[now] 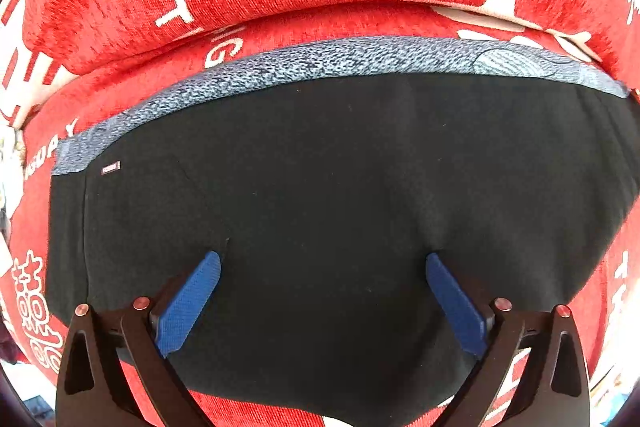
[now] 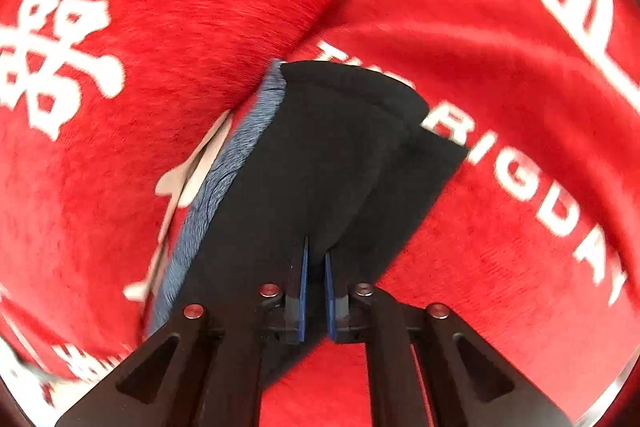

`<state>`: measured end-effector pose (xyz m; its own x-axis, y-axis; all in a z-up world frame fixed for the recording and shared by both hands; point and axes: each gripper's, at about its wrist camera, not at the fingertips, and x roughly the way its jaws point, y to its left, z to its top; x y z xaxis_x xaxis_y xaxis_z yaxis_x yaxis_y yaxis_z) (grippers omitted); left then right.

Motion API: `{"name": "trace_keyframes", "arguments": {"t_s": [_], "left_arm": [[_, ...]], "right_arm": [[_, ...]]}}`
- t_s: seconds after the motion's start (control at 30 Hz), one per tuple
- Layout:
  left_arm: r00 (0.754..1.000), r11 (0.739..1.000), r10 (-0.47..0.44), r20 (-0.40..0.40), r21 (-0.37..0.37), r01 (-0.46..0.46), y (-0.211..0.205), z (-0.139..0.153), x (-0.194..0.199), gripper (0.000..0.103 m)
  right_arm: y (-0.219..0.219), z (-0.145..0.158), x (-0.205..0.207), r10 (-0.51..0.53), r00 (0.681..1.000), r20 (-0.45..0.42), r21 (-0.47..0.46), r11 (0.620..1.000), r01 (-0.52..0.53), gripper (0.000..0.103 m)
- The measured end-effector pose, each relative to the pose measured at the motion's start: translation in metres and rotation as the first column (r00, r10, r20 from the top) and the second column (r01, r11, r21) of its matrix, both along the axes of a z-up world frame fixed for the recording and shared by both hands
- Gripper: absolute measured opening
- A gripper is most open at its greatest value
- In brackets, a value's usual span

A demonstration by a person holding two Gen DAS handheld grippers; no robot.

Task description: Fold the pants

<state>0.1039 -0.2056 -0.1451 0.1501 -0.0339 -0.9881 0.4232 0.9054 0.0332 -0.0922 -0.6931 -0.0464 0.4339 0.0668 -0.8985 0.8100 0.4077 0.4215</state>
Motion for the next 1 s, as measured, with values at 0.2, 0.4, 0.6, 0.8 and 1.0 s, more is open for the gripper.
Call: {"name": "trace_keyframes", "arguments": {"t_s": [0.2, 0.4, 0.6, 0.8, 1.0], "left_arm": [[0.998, 0.997, 0.059, -0.03, 0.051, -0.058, -0.007, 0.003, 0.002, 0.103], [1.0, 0.999, 0.009, 0.015, -0.053, -0.008, -0.056, 0.05, 0.009, 0.103], [0.999, 0.995, 0.013, 0.039, -0.101, -0.009, -0.15, 0.023, 0.036, 0.103], [0.995, 0.996, 0.071, 0.075, -0.061, -0.067, -0.165, -0.002, 0.062, 0.103], [0.995, 1.0, 0.021, 0.098, -0.003, -0.021, -0.133, 0.027, 0.06, 0.103]], "right_arm": [[-0.018, -0.043, -0.043, -0.08, 0.996, -0.039, 0.021, 0.996, 0.081, 0.026], [-0.004, -0.028, -0.025, 0.089, 0.996, 0.018, -0.012, 0.996, -0.089, 0.03], [0.074, -0.063, 0.107, 0.472, 0.863, 0.181, 0.014, 0.876, -0.482, 0.03], [0.097, -0.131, 0.167, 0.525, 0.846, 0.097, -0.026, 0.851, -0.525, 0.014], [0.0, -0.143, 0.129, 0.222, 0.975, -0.015, -0.11, 0.969, -0.222, 0.012]]}}
